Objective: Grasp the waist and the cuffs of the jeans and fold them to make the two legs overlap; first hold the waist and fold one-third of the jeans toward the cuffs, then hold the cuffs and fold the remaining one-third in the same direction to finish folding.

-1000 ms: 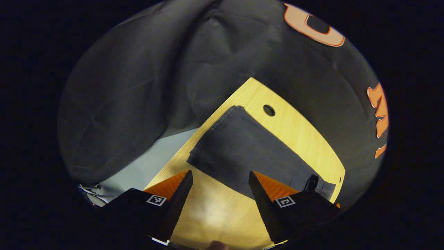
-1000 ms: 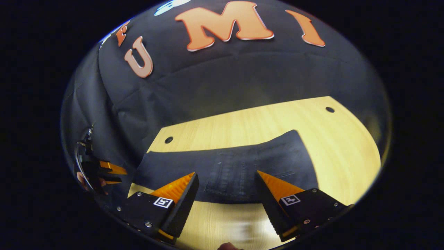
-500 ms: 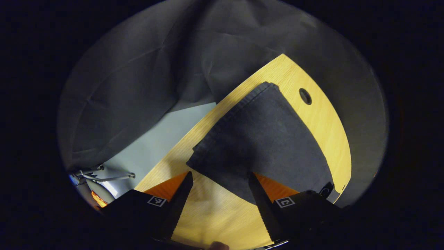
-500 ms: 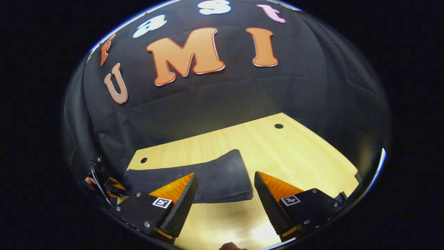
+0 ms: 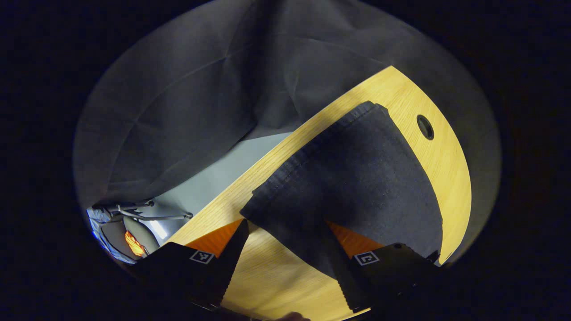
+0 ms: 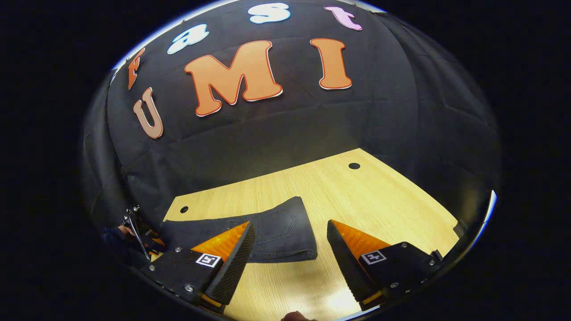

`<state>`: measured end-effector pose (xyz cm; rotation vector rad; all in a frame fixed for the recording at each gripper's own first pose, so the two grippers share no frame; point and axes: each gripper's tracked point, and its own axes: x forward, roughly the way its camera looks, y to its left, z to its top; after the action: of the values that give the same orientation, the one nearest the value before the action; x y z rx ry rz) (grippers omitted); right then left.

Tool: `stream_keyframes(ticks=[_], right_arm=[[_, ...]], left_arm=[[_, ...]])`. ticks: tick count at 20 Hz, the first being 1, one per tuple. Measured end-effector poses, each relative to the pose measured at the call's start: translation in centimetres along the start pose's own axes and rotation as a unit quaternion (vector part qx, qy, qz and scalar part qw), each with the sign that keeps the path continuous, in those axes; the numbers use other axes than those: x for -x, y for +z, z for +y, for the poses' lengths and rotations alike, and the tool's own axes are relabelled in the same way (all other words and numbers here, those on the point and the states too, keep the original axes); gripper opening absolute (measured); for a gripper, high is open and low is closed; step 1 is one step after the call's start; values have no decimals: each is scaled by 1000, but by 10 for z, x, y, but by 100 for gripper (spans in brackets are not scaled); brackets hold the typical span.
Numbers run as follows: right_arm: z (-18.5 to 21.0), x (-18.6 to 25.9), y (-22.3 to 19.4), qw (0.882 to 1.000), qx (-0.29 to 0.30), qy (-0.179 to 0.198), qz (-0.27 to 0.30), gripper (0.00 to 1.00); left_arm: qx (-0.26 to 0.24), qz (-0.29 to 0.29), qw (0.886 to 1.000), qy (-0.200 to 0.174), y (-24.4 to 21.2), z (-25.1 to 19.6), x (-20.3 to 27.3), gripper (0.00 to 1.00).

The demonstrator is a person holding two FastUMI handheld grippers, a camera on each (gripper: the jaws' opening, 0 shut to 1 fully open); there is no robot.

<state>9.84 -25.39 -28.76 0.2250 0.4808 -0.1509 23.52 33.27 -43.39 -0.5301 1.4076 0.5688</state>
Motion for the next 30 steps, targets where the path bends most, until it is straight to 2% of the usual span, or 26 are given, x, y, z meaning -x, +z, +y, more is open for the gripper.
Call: stream_keyframes(ticks=[1, 3, 4, 5, 6, 8, 9, 12, 15, 19, 23, 30], right_arm=[[-2, -3, -1, 1000, -1, 1, 2, 98], [-7, -6, 0, 1000, -2, 6, 2, 98], [-10, -7, 1, 1000, -3, 9, 0, 98], [-15, -10, 2, 1000, -6, 10, 0, 98], [-18, -12, 1, 1000, -9, 13, 8, 98], [-23, -15, 5, 1000, -10, 21, 9, 98], [-27, -19, 9, 1000, -8, 23, 8, 98], [-26, -26, 20, 999, -9, 38, 7, 98], [-20, -35, 29, 998, 4, 54, 6, 98], [-15, -40, 44, 997, 17, 70, -6, 98], [-22, -43, 51, 997, 16, 74, -8, 98], [-36, -48, 55, 996, 9, 85, -2, 98]], left_arm=[[-6, -11, 1000, -7, -1, -2, 2, 96], [-64, -49, 996, -27, 4, -11, 6, 80], [-90, -70, 992, -53, 7, -20, 7, 65], [-89, -91, 989, -78, 9, -30, 9, 36], [-95, -93, 987, -85, 7, -31, 8, 6], [-80, -92, 986, -111, 6, -29, 16, 6], [-75, -99, 983, -132, 10, -32, 26, 3], [-103, -161, 964, -187, 21, -48, 79, 2], [-122, -205, 948, -210, 22, -45, 134, 2], [-125, -228, 936, -238, 18, -49, 182, 2], [-136, -249, 922, -264, 3, -80, 224, 2], [-191, -285, 887, -310, -32, -135, 303, 2]])
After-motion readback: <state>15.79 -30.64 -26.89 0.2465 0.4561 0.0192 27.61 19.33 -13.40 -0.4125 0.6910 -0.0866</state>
